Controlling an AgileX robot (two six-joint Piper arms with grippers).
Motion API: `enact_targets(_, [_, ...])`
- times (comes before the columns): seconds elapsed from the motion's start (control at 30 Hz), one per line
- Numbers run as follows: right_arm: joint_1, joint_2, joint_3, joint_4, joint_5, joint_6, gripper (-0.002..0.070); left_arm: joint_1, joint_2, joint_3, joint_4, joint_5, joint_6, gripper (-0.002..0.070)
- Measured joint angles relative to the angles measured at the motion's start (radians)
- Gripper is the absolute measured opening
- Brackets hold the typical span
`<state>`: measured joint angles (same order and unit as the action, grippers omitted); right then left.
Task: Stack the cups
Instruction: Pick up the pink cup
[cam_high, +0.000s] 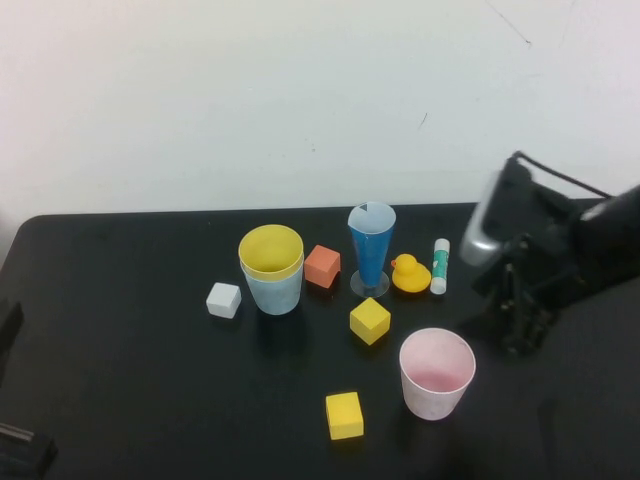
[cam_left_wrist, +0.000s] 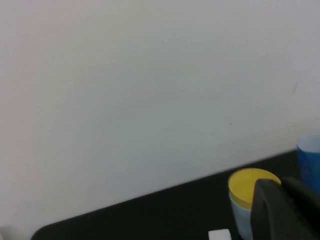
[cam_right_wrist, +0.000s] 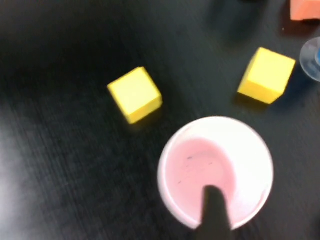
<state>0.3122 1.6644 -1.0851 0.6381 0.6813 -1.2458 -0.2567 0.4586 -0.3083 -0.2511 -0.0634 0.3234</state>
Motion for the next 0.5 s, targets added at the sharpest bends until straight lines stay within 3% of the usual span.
enact_targets(0.13, [0.0, 0.142, -0.075, 0.0, -0.043, 0.0, 0.0487, 0.0, -0.002, 0.071, -0.004, -0.146, -0.009, 0.0001])
enact_targets(0.33, [0.0, 0.337, -0.151, 0.0, -0.039, 0.0, 0.0496, 0.0, -0.002, 0.082, -0.008, -0.192, -0.015, 0.0001])
enact_targets(0.43, [0.0, 0.404, -0.179, 0.0, -0.009, 0.0, 0.0461, 0.0, -0.002, 0.082, -0.01, -0.196, -0.015, 0.0001])
enact_targets(0.5, [0.0, 0.435, -0.192, 0.0, 0.02, 0.0, 0.0379, 0.0, -0.002, 0.082, -0.01, -0.201, -0.015, 0.0001])
